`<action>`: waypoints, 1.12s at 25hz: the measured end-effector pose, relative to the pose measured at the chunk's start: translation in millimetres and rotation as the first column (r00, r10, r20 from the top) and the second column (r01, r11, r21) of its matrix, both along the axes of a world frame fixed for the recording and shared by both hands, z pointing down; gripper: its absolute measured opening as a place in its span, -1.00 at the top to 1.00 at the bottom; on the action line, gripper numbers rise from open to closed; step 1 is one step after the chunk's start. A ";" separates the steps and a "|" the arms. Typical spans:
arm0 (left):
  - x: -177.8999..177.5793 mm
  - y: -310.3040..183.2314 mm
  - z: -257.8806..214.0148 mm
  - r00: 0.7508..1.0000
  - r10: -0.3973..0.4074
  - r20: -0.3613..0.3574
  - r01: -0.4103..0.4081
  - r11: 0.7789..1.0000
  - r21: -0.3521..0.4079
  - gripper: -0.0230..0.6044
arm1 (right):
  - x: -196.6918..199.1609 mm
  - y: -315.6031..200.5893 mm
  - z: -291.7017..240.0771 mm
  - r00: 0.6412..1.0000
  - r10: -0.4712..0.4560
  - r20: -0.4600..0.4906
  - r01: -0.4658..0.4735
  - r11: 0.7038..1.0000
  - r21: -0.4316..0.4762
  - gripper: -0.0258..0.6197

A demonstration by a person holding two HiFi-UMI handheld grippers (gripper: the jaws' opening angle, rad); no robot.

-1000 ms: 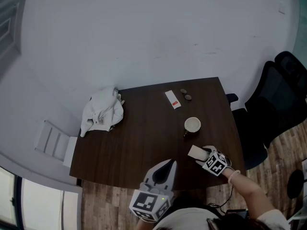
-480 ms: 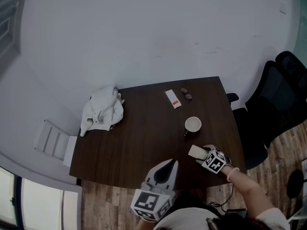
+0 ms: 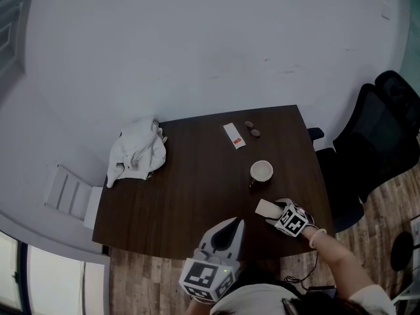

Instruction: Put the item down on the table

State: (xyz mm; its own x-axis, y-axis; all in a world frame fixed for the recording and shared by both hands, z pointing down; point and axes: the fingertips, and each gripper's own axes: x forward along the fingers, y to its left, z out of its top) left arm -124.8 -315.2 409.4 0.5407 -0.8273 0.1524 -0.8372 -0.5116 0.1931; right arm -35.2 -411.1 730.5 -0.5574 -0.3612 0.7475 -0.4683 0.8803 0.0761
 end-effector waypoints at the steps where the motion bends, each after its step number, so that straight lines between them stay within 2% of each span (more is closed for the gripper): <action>1: 0.6 -0.2 0.0 1.000 0.001 0.000 -0.001 1.000 0.000 0.86 | -0.1 0.4 0.2 1.000 0.001 -0.001 -0.001 1.000 -0.003 -0.05; 8: 0.2 -2.7 0.4 1.000 0.008 0.000 -0.008 1.000 0.012 0.86 | -0.9 1.0 -5.2 1.000 0.025 0.016 -0.025 1.000 0.006 -0.11; 17: 1.6 -2.6 -4.0 1.000 0.018 0.003 -0.018 1.000 0.020 0.86 | -10.1 5.8 -45.7 0.986 0.071 0.148 -0.080 0.995 0.057 -0.12; 28: -3.2 -0.2 -3.9 1.000 0.014 0.013 -0.014 0.999 0.032 0.86 | -15.3 14.2 -120.5 0.924 0.165 0.345 -0.225 0.964 0.140 0.15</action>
State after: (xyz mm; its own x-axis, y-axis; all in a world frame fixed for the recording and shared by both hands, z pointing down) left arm -128.0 -315.5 405.5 0.5504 -0.8242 0.1330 -0.8323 -0.5290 0.1657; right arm -50.5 -396.9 610.0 -0.6651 -0.5951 0.4511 -0.6542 0.7556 0.0323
